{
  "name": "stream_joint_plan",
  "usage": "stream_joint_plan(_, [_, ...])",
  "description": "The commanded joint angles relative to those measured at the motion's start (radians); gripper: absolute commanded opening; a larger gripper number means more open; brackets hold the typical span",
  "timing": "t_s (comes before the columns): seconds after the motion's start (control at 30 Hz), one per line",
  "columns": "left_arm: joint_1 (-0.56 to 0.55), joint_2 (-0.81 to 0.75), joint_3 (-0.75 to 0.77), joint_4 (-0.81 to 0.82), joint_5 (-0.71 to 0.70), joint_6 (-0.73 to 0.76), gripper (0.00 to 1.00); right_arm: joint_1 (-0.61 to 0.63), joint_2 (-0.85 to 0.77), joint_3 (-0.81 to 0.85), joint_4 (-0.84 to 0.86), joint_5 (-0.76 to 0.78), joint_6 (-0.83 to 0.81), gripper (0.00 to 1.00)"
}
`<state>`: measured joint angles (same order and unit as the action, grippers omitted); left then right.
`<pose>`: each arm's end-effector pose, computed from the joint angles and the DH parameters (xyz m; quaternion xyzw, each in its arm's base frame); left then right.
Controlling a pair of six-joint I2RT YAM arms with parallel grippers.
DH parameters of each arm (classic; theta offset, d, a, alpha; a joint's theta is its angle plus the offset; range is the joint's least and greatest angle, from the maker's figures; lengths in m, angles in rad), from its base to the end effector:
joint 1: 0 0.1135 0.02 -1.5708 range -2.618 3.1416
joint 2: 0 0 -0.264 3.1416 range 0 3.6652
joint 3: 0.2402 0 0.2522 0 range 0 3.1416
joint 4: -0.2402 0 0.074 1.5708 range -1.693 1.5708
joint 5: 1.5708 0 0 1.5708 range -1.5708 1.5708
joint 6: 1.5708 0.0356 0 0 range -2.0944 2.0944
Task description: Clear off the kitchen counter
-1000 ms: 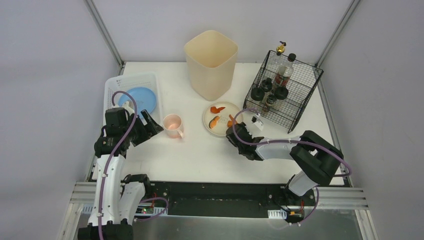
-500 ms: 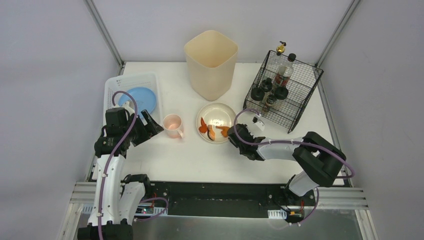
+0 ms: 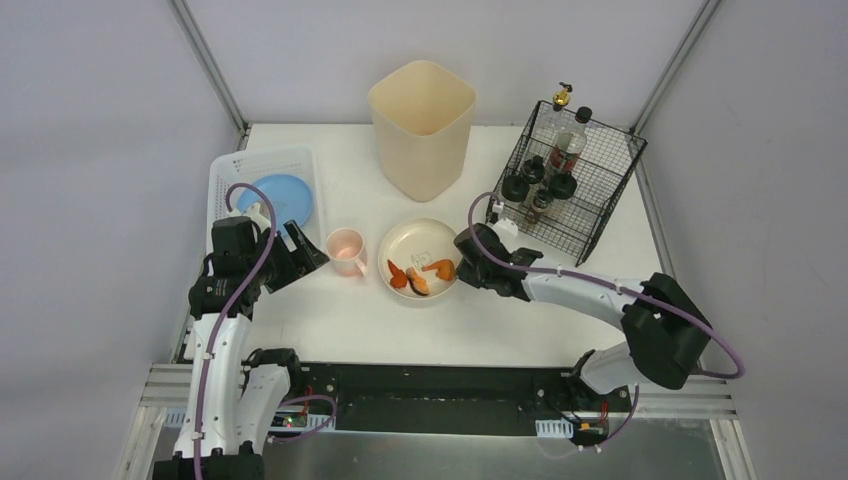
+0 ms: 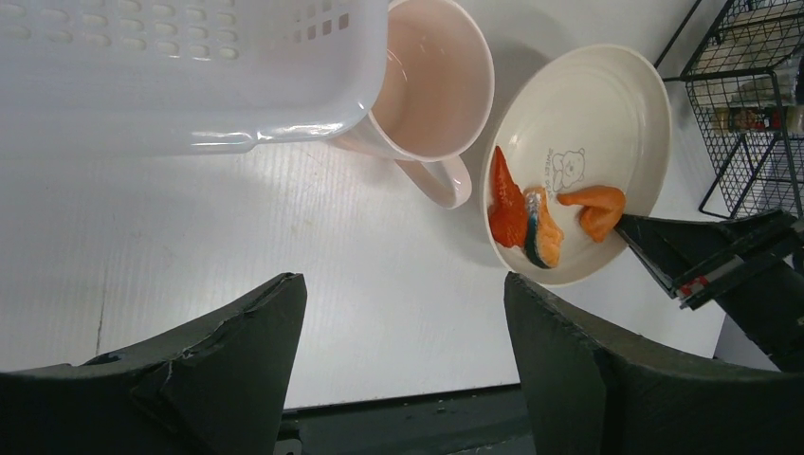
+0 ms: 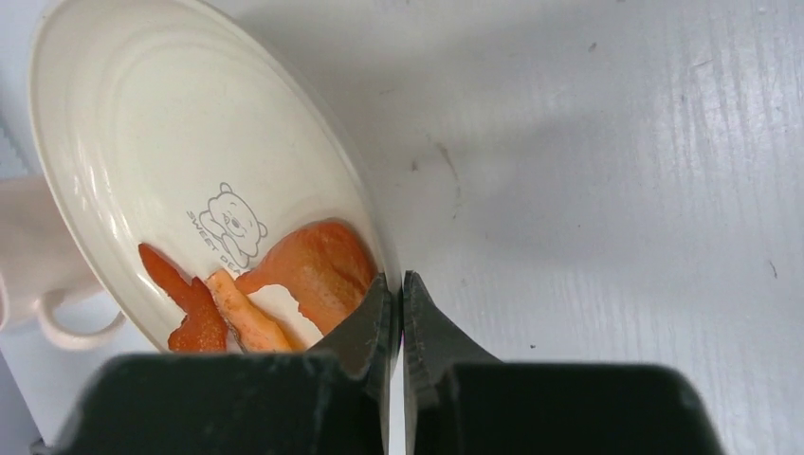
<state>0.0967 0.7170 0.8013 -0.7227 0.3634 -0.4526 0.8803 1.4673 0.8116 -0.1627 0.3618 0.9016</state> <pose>0.1467 0.0015 0.3035 -0.1601 0.8677 -0.2371 0.4065 0.1987 0.2208 0.1960 0.0758 0.9141 0.1758 0.3573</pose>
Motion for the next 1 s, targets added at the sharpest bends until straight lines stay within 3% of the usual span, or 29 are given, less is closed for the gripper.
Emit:
stream_joint_plan(0.0, [-0.015, -0.014, -0.010, 0.009, -0.004, 0.010, 0.79, -0.025, -0.086, 0.136, -0.172, -0.100, -0.134, 0.00])
stream_joint_plan(0.37, [-0.018, -0.009, -0.010, 0.009, -0.003, 0.011, 0.79, -0.078, -0.143, 0.455, -0.407, -0.126, -0.272, 0.00])
stream_joint_plan(0.97, [-0.031, 0.005, -0.010, 0.009, 0.009, 0.009, 0.79, -0.278, 0.250, 1.194, -0.621, -0.250, -0.318, 0.00])
